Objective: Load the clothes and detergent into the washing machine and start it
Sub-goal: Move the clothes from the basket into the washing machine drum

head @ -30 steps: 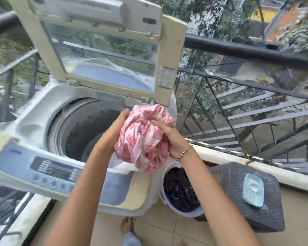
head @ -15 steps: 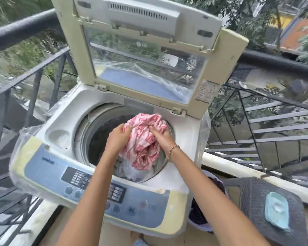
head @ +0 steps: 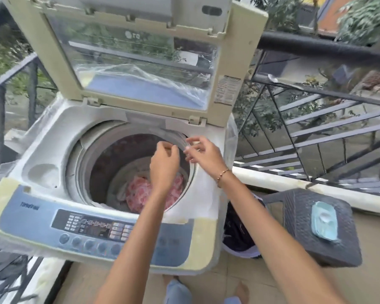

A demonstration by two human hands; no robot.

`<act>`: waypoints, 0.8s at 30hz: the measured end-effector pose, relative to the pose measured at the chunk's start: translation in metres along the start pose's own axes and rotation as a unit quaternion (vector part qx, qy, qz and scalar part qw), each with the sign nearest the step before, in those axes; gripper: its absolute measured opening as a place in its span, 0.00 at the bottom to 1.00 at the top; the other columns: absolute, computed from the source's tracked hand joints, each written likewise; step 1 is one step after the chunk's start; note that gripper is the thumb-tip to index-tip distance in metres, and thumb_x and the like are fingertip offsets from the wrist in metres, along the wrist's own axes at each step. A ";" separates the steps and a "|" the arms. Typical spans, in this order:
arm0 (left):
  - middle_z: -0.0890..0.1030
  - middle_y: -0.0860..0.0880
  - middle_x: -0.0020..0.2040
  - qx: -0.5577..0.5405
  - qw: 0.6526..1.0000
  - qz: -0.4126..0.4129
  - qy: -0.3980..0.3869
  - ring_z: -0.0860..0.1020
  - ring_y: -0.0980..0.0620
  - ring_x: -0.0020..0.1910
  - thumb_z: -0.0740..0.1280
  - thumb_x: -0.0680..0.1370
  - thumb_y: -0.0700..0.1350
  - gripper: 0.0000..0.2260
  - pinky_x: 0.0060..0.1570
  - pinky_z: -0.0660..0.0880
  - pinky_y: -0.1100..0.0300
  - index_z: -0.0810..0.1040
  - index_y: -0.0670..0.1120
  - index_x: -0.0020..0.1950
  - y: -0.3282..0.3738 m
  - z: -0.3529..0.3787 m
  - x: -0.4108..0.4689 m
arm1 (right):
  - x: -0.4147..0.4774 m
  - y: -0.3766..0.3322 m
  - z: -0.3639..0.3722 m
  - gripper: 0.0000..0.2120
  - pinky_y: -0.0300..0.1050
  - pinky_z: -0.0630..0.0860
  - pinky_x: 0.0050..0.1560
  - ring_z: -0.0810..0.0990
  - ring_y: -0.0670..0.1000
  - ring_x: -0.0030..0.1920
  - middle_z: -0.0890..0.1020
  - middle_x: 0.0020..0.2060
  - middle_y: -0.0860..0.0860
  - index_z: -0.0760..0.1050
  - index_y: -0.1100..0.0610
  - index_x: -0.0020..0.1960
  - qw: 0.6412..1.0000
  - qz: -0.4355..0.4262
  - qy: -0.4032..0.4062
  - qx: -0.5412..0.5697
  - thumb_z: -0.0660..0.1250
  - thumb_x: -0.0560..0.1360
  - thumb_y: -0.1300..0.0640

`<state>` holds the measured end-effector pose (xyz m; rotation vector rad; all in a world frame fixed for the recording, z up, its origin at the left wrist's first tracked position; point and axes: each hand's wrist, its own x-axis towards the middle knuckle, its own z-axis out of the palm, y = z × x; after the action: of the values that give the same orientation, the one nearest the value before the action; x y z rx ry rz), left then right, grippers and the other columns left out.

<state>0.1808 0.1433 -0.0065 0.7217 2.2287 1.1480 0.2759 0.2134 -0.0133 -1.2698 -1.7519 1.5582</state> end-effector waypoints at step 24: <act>0.76 0.48 0.43 0.151 0.940 -0.191 -0.240 0.77 0.42 0.49 0.58 0.78 0.41 0.03 0.49 0.73 0.52 0.70 0.44 0.51 -0.208 0.392 -0.079 | -0.031 0.498 -0.180 0.10 0.46 0.77 0.39 0.75 0.50 0.33 0.79 0.39 0.52 0.78 0.60 0.55 0.894 0.438 0.087 0.031 0.61 0.77 0.62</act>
<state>0.4514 0.2070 -0.3613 0.5721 2.0102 0.3901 0.6002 0.2415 -0.4320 -2.2663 -1.0181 1.8178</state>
